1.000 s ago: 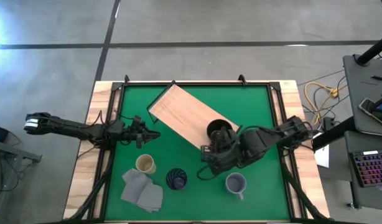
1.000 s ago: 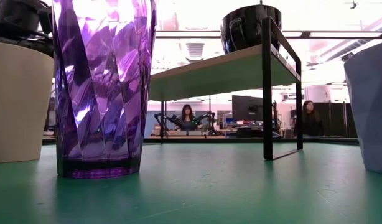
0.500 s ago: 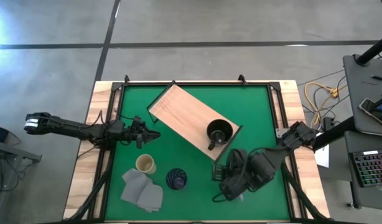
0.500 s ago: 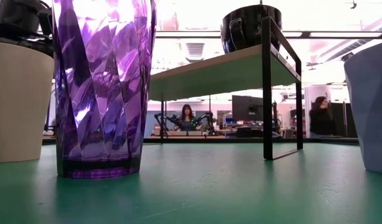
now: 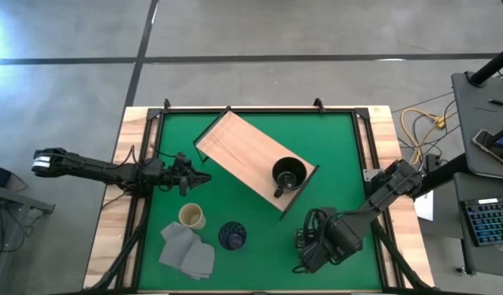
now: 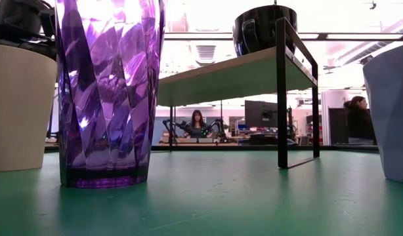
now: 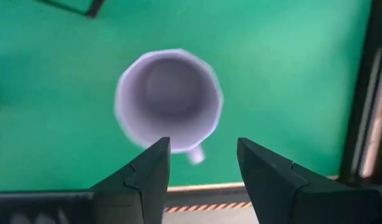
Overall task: Stack small to large cups/mugs on shelf
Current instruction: Put the blue mug on the shelf
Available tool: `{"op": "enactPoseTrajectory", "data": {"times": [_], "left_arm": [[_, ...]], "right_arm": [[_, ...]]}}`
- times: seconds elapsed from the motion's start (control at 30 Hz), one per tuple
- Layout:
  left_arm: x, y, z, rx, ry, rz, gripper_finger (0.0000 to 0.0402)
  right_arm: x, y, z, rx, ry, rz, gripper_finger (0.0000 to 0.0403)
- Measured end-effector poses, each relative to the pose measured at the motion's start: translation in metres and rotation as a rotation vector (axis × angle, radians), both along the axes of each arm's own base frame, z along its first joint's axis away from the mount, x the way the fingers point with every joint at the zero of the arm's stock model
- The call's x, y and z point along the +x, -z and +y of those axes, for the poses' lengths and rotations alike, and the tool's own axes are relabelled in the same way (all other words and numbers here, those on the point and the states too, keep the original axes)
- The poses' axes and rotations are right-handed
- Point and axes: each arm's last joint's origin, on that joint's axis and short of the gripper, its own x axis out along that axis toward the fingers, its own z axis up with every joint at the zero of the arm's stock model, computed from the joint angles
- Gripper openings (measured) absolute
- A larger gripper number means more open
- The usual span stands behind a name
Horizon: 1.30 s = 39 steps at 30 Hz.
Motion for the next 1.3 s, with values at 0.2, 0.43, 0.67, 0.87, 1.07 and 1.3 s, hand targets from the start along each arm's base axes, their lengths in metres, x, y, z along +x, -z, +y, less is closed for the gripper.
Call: {"op": "enactPoseTrajectory", "data": {"times": [0.2,0.43,0.67,0.87,1.07,1.3], "left_arm": [[0.0,0.0,0.0,-0.001,0.0,0.002,0.0063],[0.0,-0.001,0.0,-0.003,-0.001,-0.003,0.0063],[0.002,-0.007,0.0,-0.003,-0.011,-0.021,0.0063],[0.002,-0.006,0.001,0.0,-0.046,-0.013,0.0063],[0.002,-0.006,0.002,-0.021,-0.077,-0.014,0.0063],[0.002,-0.005,0.003,-0.019,-0.109,-0.012,0.0063]], "right_arm": [[-0.009,0.022,-0.007,-0.055,-0.05,0.076,0.018],[-0.019,0.051,-0.014,-0.011,-0.124,0.025,0.018],[-0.033,0.053,-0.027,-0.003,-0.167,-0.029,0.018],[-0.037,0.068,-0.03,0.064,-0.242,-0.133,0.018],[-0.035,0.075,-0.029,0.077,-0.277,-0.155,0.018],[-0.035,0.096,-0.033,0.062,-0.329,-0.09,0.018]]}}
